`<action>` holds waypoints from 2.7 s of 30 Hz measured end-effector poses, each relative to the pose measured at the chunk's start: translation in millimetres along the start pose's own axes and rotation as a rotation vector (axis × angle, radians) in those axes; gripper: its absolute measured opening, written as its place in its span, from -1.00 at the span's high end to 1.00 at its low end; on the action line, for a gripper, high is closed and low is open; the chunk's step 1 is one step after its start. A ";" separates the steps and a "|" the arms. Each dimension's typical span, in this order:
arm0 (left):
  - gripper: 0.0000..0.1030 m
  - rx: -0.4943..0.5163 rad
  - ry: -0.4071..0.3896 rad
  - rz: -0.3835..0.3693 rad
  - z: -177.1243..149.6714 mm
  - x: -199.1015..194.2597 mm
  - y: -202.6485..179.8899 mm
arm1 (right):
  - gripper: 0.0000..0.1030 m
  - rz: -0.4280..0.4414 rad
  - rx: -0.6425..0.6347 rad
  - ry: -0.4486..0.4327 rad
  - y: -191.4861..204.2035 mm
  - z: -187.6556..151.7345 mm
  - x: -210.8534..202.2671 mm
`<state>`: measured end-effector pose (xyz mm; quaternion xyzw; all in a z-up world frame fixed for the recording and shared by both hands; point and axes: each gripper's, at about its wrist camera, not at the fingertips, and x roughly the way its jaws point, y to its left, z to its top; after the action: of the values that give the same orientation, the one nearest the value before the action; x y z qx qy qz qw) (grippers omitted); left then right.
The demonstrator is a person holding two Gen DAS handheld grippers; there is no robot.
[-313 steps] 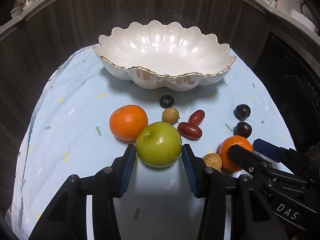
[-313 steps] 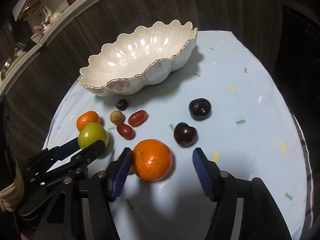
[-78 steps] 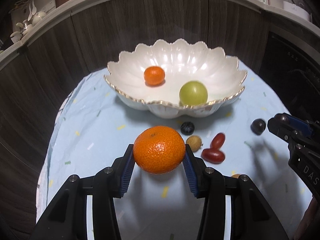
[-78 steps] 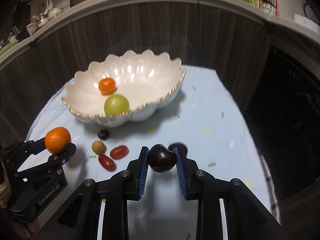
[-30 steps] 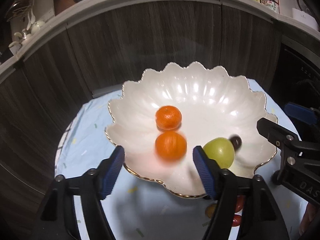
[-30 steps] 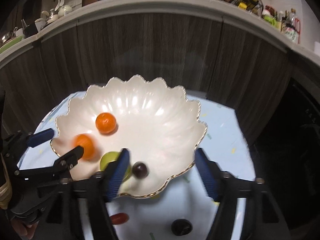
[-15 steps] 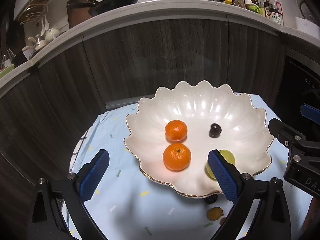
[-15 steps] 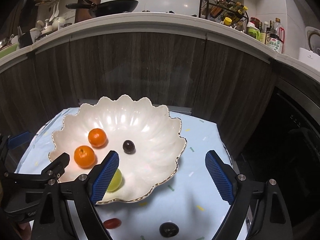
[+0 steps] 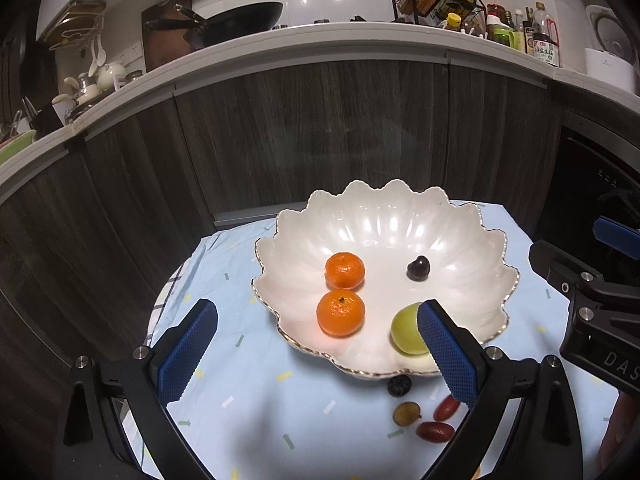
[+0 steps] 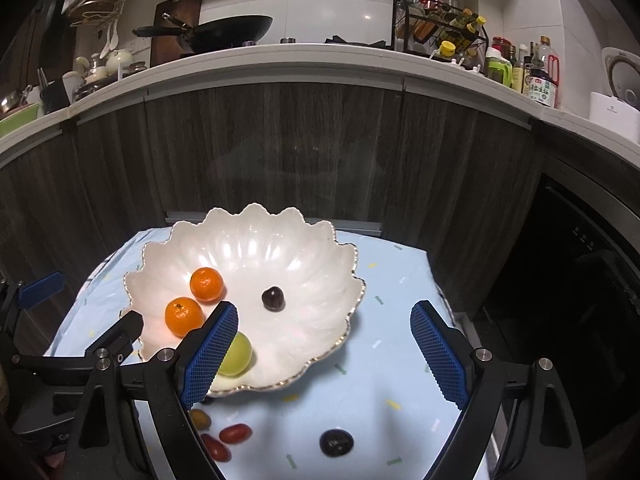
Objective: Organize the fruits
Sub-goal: 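Grasp the small brown fruit with the left tool while the right tool grasps another cherry, then carry the brown fruit into the bowl with the left tool while the right tool drops the cherry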
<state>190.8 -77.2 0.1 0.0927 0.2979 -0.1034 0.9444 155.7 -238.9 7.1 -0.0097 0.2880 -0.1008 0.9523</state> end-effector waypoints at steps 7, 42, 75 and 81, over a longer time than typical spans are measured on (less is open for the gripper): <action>-0.97 -0.007 0.007 -0.025 -15.5 -26.6 -14.5 | -0.73 -0.009 0.012 0.021 -18.1 -15.7 -17.4; -0.24 0.038 0.204 -0.133 -101.5 -19.2 -81.3 | -0.69 0.069 -0.052 0.173 -41.7 -88.4 7.2; 0.47 0.061 0.254 -0.196 -120.2 -5.3 -96.2 | 0.41 0.157 -0.111 0.293 -21.3 -106.2 45.5; 0.48 0.056 0.252 -0.192 -120.2 -6.2 -95.4 | 0.43 0.165 -0.111 0.291 -21.7 -106.2 44.2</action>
<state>96.6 -139.6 -103.9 0.1025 0.4184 -0.1893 0.8824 129.2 -264.6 -104.0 -0.0238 0.4279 -0.0067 0.9035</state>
